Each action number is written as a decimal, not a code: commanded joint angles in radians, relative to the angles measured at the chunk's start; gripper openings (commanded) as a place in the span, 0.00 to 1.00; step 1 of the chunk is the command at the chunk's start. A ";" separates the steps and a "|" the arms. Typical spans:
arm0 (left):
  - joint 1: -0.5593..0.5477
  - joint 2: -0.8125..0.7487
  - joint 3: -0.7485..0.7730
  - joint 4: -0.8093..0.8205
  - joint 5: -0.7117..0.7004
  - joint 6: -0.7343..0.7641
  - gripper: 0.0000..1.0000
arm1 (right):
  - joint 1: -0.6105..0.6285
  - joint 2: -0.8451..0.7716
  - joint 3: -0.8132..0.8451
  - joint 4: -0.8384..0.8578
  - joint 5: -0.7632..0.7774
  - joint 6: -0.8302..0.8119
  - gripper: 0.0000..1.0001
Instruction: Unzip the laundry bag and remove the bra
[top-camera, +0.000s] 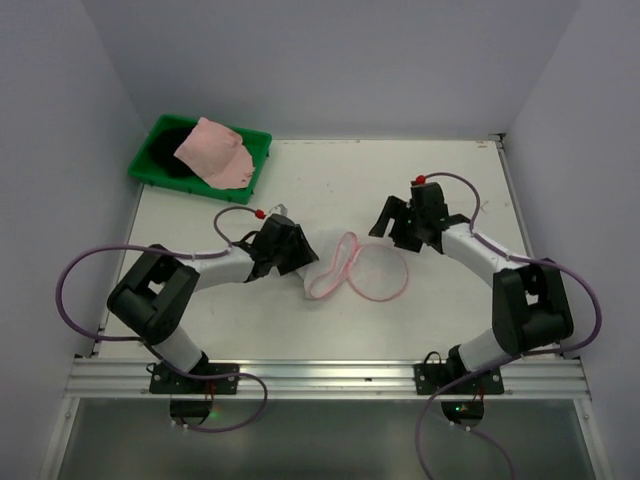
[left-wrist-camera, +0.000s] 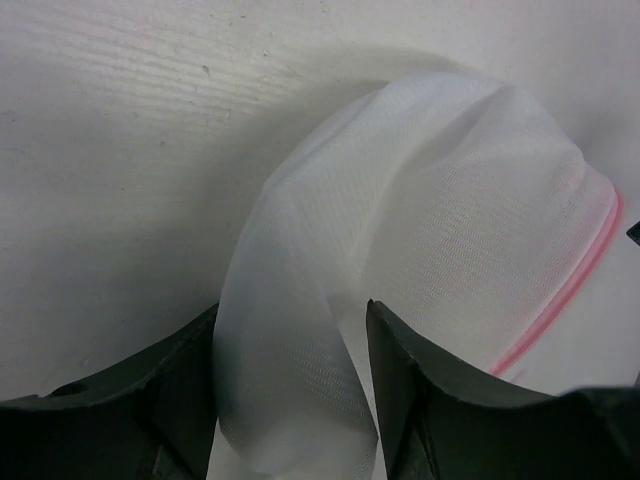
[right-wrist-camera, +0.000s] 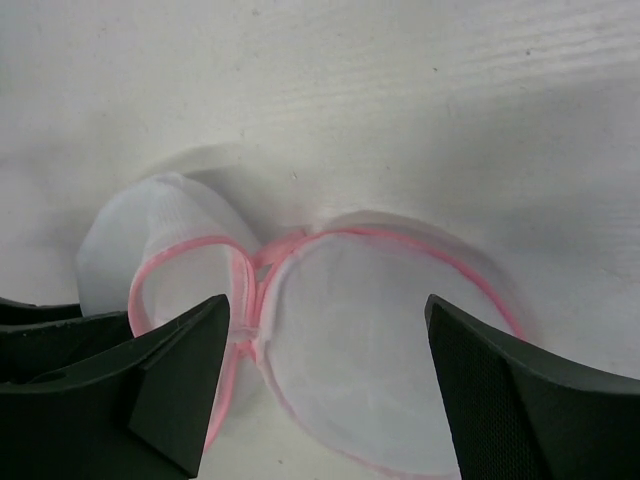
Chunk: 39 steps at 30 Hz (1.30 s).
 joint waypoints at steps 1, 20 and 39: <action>0.002 0.001 -0.012 0.077 0.011 -0.134 0.58 | 0.001 -0.098 -0.040 -0.093 0.131 0.000 0.81; 0.027 -0.044 -0.022 0.051 -0.060 -0.144 0.40 | -0.003 -0.214 -0.269 -0.155 0.237 0.137 0.67; 0.113 -0.127 -0.127 0.034 -0.057 -0.112 0.35 | 0.044 -0.131 -0.220 -0.106 0.177 0.152 0.64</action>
